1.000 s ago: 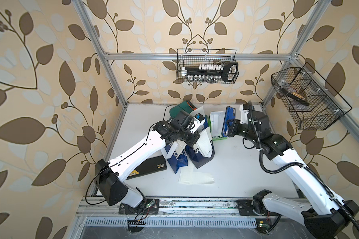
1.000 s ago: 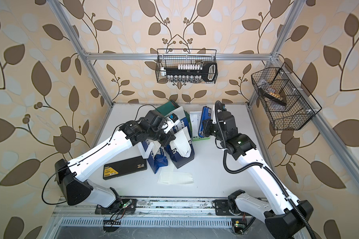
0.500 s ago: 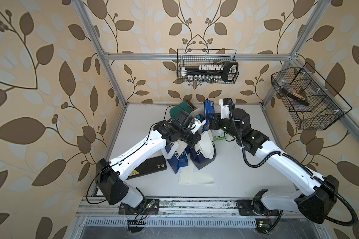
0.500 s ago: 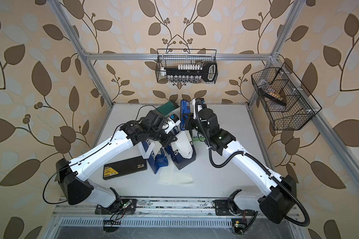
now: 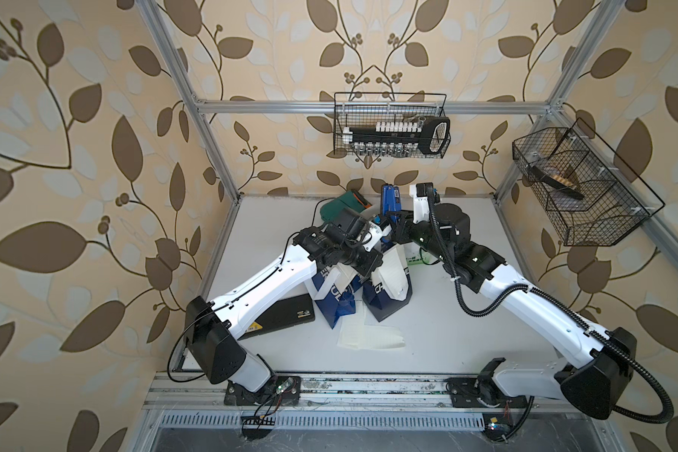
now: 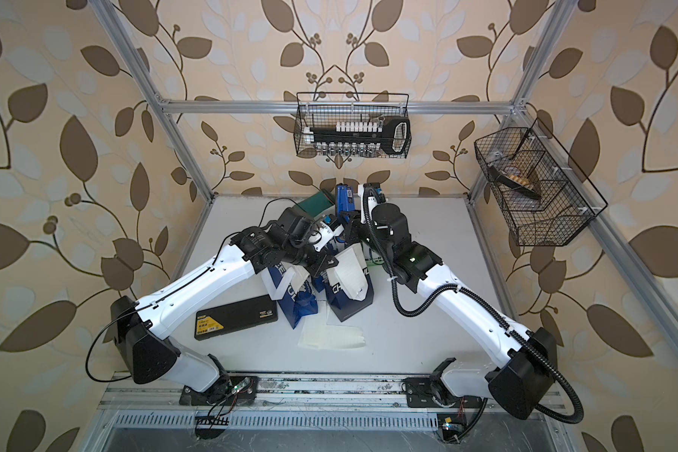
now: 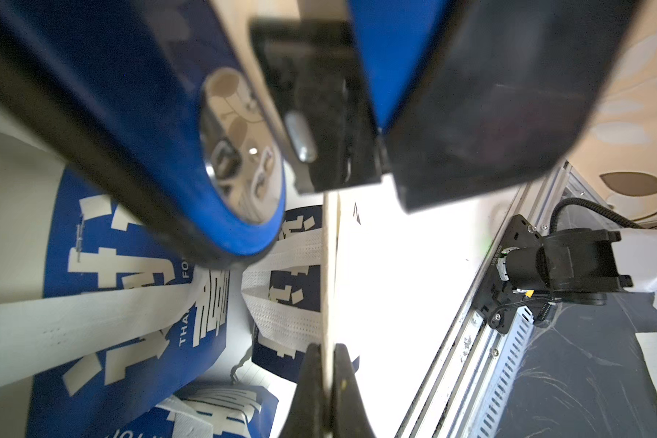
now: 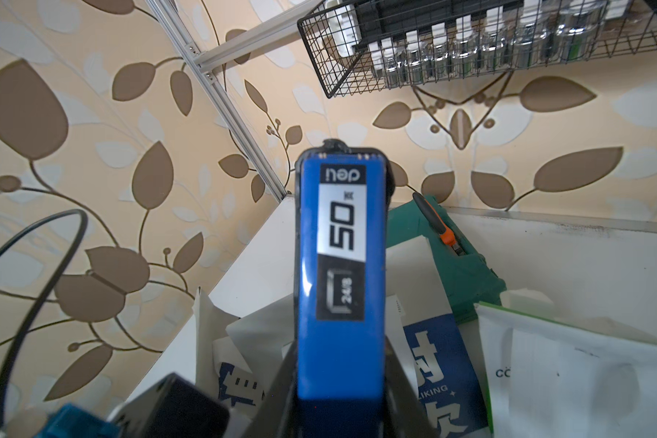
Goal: Staple the receipts to the bags
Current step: Place the stapler in the takeout bag.
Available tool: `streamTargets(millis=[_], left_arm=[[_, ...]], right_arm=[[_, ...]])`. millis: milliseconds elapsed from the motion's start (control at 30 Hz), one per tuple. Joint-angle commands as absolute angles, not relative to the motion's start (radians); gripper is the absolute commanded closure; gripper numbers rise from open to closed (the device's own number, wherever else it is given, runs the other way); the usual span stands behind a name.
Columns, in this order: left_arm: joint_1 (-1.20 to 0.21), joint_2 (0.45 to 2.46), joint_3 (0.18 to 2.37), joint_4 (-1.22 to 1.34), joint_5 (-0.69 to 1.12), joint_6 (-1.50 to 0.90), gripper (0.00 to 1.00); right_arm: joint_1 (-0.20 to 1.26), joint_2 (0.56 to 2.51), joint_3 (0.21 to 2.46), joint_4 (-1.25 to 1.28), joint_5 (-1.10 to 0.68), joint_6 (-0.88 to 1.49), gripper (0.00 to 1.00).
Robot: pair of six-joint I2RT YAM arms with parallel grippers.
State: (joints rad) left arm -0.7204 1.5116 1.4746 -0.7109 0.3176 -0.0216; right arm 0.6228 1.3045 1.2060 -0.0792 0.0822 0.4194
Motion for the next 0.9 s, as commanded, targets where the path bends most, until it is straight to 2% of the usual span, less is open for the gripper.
streamTargets(millis=[0,667,867], left_arm=[[-0.725,1.515,1.517,-0.676,0.359,-0.056,1.00],[-0.716,1.549,1.543,-0.664,0.318,-0.099,1.00],[-0.682,1.531,1.538,-0.606,0.399,-0.145,1.00]], right_arm=[[0.636,1.252,1.169,-0.038,0.084,0.450,1.00],[0.661,1.185,1.105,-0.078,0.101,0.425,1.00],[0.687,1.159,1.065,-0.092,0.154,0.398,1.00]])
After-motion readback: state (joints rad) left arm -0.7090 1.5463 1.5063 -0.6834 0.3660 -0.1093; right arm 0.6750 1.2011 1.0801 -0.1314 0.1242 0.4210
